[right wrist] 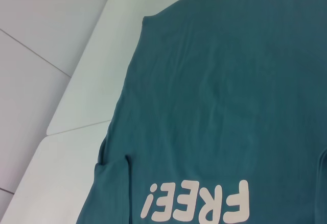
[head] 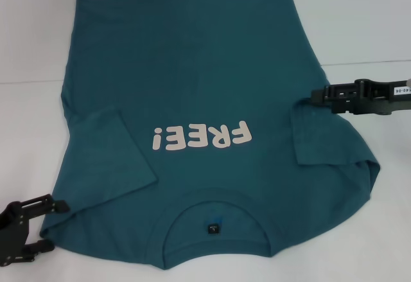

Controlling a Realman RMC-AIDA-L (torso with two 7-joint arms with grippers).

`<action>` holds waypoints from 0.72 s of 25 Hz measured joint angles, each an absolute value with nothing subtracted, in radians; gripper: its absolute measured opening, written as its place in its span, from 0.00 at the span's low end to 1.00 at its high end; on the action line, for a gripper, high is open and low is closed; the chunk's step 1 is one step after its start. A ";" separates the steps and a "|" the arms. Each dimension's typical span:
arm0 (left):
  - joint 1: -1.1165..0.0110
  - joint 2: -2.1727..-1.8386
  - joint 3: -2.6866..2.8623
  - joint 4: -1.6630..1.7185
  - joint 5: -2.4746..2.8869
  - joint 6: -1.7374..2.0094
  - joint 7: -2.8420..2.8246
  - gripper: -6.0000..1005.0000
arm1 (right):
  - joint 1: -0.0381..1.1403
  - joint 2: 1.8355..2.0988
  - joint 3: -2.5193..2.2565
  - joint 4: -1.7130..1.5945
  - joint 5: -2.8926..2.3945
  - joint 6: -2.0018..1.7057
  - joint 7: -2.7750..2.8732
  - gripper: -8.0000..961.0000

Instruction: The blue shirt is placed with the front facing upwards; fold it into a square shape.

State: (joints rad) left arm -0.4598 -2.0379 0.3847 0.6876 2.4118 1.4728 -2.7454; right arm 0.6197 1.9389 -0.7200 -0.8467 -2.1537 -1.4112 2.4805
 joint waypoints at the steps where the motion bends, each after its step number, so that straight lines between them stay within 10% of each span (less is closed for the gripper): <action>1: -0.463 -2.038 0.385 0.682 2.412 1.466 -2.745 0.91 | 0.620 1.939 -0.718 -0.847 -2.154 -1.411 2.480 0.83; 18: -0.521 -2.047 0.394 0.640 2.362 1.433 -2.690 0.90 | 0.619 1.939 -0.709 -0.847 -2.154 -1.414 2.480 0.84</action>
